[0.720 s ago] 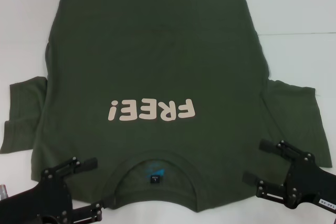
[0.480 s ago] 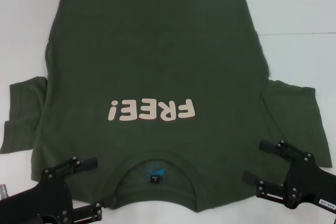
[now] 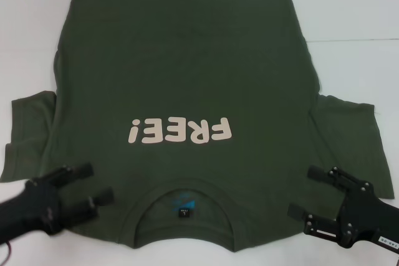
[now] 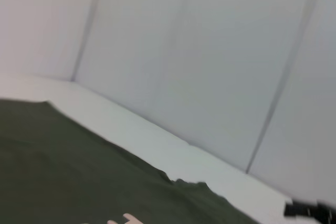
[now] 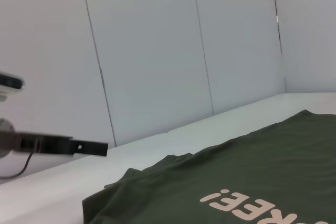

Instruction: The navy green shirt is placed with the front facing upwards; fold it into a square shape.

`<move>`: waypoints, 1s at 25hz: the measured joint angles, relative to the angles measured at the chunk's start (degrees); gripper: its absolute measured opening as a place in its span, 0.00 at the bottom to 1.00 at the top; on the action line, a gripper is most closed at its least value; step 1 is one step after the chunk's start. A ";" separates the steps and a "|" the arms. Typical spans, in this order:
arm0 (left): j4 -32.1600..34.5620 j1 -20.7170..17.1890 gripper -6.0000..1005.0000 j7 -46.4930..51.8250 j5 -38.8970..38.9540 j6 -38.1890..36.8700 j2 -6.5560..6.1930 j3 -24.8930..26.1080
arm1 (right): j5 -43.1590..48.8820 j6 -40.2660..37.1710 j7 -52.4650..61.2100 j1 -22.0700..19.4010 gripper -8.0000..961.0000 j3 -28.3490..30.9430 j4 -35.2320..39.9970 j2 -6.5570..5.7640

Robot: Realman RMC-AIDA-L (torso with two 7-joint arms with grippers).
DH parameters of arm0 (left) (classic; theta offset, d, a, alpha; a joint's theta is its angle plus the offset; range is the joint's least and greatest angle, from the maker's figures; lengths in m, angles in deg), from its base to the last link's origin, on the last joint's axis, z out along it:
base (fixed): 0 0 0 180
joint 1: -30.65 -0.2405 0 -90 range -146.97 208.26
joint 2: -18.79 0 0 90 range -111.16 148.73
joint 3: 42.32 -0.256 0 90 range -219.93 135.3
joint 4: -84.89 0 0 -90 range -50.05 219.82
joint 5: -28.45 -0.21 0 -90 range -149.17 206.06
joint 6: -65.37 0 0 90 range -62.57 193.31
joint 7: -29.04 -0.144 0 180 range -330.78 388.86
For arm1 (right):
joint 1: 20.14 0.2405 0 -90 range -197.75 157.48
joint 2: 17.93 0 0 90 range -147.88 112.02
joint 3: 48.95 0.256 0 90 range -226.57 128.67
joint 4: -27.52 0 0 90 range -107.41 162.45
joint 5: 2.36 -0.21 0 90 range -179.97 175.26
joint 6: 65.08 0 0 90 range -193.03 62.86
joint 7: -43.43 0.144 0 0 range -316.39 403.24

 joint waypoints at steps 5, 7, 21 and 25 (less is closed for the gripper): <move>3.66 3.26 0.83 20.82 -0.17 1.30 -2.84 0.90 | 0.00 -0.34 0.18 0.04 0.96 0.00 0.00 -0.01; 5.11 4.67 0.83 28.31 -0.81 2.98 -4.15 0.75 | 0.00 -0.43 0.25 0.00 0.96 0.00 0.00 -0.06; 10.22 17.94 0.83 56.44 -29.40 16.65 -11.62 -1.63 | 0.10 -1.07 0.81 -0.12 0.96 -0.06 0.00 -0.09; 10.38 18.59 0.82 58.52 -31.52 22.27 -11.49 -5.99 | 0.09 -1.43 1.40 -0.17 0.96 -0.01 0.00 -0.09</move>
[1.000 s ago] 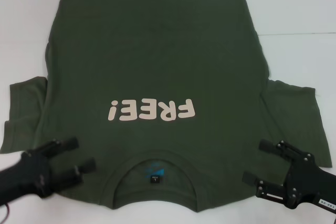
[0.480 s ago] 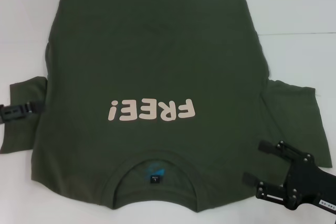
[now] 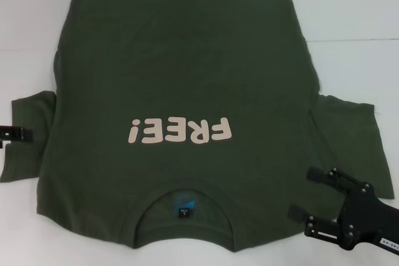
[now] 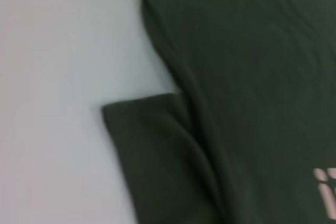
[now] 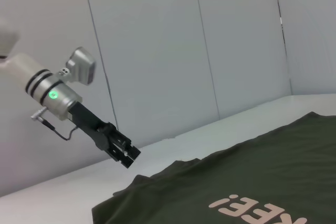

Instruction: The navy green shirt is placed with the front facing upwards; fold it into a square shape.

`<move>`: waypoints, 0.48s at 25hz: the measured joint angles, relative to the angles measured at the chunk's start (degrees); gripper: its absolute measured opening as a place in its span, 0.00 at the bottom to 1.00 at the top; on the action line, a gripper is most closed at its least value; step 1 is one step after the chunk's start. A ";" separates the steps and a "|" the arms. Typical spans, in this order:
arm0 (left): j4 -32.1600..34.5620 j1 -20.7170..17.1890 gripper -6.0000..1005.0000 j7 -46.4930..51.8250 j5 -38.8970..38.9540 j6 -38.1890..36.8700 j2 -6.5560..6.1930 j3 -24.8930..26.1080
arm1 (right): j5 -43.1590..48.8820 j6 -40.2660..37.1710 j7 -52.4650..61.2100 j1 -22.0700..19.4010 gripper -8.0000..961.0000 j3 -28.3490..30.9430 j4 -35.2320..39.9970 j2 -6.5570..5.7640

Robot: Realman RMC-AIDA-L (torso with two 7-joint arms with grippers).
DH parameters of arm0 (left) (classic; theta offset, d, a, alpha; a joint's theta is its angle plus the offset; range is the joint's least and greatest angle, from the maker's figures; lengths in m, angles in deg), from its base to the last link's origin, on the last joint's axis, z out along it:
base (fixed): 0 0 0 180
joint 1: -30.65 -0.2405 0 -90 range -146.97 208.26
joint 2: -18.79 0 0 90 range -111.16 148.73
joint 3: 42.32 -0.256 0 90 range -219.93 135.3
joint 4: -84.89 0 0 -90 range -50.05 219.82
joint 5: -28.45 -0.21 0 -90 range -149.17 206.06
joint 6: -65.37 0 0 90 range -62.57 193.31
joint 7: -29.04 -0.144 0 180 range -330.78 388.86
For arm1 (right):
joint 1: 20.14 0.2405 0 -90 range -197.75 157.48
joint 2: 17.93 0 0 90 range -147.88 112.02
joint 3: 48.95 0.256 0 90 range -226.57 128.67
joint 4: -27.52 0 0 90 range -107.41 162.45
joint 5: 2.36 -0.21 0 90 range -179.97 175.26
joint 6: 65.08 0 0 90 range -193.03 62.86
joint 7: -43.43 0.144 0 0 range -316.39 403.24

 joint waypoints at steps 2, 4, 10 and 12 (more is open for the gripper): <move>-0.04 0.04 0.82 0.11 -0.26 0.96 0.06 -0.49 | -0.03 -0.18 0.07 -0.09 0.96 0.02 0.00 0.00; -0.14 -0.05 0.82 0.15 -0.29 2.97 0.24 -1.13 | -0.07 -0.33 0.50 -0.12 0.96 0.02 0.05 -0.05; -1.36 -0.59 0.82 -0.05 -1.27 7.54 0.72 -3.02 | -0.09 -0.23 0.82 -0.09 0.96 0.02 0.13 -0.09; -2.08 -0.67 0.82 -0.11 -1.62 8.46 0.91 -3.55 | -0.09 -0.15 0.99 0.05 0.96 0.02 0.12 -0.09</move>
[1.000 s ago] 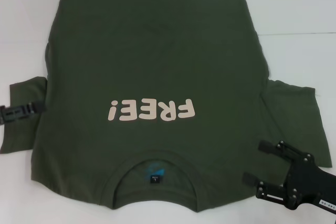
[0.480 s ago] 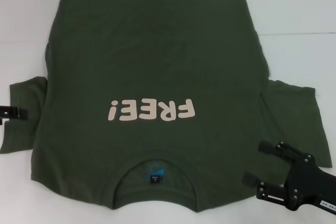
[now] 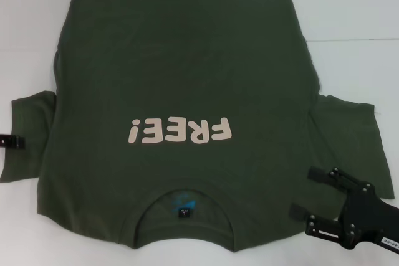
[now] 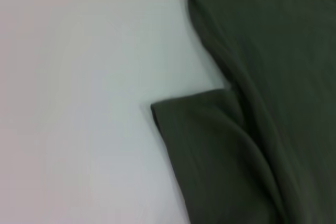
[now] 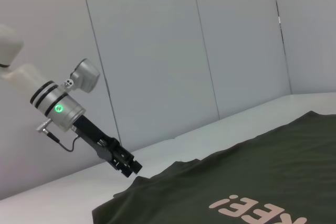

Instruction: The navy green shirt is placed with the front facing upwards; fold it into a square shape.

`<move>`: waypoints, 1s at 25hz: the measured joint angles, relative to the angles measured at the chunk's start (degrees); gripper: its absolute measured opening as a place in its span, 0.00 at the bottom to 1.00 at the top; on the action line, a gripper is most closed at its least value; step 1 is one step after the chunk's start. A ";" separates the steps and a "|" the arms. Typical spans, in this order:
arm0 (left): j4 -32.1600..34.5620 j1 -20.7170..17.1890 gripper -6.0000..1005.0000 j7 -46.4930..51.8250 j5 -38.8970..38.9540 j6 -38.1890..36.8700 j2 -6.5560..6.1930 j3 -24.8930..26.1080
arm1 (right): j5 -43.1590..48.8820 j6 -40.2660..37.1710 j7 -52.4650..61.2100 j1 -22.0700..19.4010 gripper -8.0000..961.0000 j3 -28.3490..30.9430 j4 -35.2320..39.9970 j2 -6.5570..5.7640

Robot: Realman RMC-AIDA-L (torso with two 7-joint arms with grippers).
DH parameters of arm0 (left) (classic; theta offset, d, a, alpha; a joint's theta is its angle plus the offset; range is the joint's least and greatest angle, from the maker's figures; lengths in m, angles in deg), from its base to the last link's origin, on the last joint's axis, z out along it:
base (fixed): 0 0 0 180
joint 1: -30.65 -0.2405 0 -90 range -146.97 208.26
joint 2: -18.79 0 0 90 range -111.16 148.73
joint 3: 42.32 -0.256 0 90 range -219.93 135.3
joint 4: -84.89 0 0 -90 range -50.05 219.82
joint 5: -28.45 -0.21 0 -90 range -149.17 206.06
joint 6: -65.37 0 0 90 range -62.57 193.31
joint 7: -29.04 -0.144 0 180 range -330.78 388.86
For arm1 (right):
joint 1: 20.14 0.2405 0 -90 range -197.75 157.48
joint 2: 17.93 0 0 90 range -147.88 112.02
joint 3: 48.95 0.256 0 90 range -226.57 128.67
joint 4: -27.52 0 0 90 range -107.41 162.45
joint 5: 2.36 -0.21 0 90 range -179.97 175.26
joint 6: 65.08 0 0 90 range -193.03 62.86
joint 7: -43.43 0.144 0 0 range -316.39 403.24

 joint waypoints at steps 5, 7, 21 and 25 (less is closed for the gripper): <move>-1.39 -0.09 0.82 -0.22 -0.06 1.21 0.35 -0.71 | 0.02 0.03 0.30 0.18 0.96 0.00 -0.02 0.00; -1.60 -0.09 0.82 -0.26 -0.08 1.75 0.38 -0.72 | 0.04 0.04 0.31 0.19 0.96 0.00 -0.03 0.00; -3.91 0.32 0.81 -0.27 -0.10 4.83 0.74 -0.82 | 0.18 0.17 0.39 0.20 0.96 0.00 -0.04 0.00; -3.99 0.37 0.81 -0.31 0.04 4.93 0.72 -0.82 | 0.16 0.17 0.45 0.20 0.96 0.00 -0.03 0.00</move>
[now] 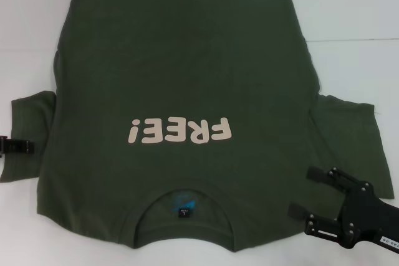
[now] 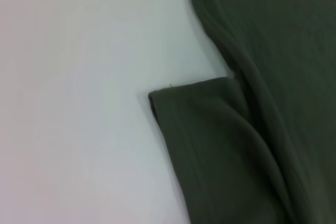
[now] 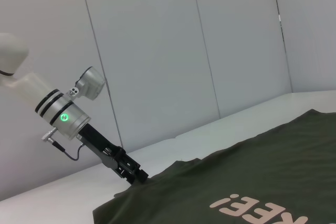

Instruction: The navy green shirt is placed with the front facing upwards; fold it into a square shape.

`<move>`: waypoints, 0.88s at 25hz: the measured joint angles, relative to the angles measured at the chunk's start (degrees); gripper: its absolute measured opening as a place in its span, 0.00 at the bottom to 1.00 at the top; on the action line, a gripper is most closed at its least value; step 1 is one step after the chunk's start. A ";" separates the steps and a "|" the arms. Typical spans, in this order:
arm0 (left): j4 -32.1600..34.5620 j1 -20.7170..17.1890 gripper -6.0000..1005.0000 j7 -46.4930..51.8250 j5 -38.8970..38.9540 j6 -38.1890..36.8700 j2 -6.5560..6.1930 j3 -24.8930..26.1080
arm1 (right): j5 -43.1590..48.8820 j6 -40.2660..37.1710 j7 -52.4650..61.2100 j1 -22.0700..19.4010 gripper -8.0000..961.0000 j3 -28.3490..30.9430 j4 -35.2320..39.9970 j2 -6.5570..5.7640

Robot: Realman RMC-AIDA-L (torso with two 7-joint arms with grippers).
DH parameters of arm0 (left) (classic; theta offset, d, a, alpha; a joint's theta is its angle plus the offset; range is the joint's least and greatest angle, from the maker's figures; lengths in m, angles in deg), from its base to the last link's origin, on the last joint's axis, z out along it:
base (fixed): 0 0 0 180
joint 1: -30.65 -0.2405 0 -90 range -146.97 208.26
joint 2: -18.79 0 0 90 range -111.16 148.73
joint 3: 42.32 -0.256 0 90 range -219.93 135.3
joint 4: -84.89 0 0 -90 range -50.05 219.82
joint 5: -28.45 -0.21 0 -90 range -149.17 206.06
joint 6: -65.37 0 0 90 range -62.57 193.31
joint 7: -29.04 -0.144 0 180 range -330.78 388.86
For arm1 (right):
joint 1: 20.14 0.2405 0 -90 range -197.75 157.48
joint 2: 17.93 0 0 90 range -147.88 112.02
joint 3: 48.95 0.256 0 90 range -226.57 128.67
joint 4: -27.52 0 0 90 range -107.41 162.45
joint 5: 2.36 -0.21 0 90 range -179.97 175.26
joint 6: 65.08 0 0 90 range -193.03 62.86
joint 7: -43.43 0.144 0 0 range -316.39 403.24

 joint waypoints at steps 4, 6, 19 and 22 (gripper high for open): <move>-0.08 0.02 0.81 0.00 0.00 0.55 -0.02 0.00 | -0.02 0.00 0.02 0.00 0.96 0.00 0.00 0.00; -0.10 0.03 0.81 0.00 -0.01 0.58 -0.03 0.00 | -0.04 -0.01 0.03 0.00 0.96 0.00 0.00 0.00; 0.01 0.22 0.80 0.45 -0.03 1.69 0.34 -2.19 | -0.07 -0.27 0.04 0.00 0.96 0.00 0.00 0.00; 0.00 0.39 0.80 0.54 0.11 1.72 0.45 -2.78 | -0.07 -0.34 0.03 -0.01 0.96 0.00 0.00 0.00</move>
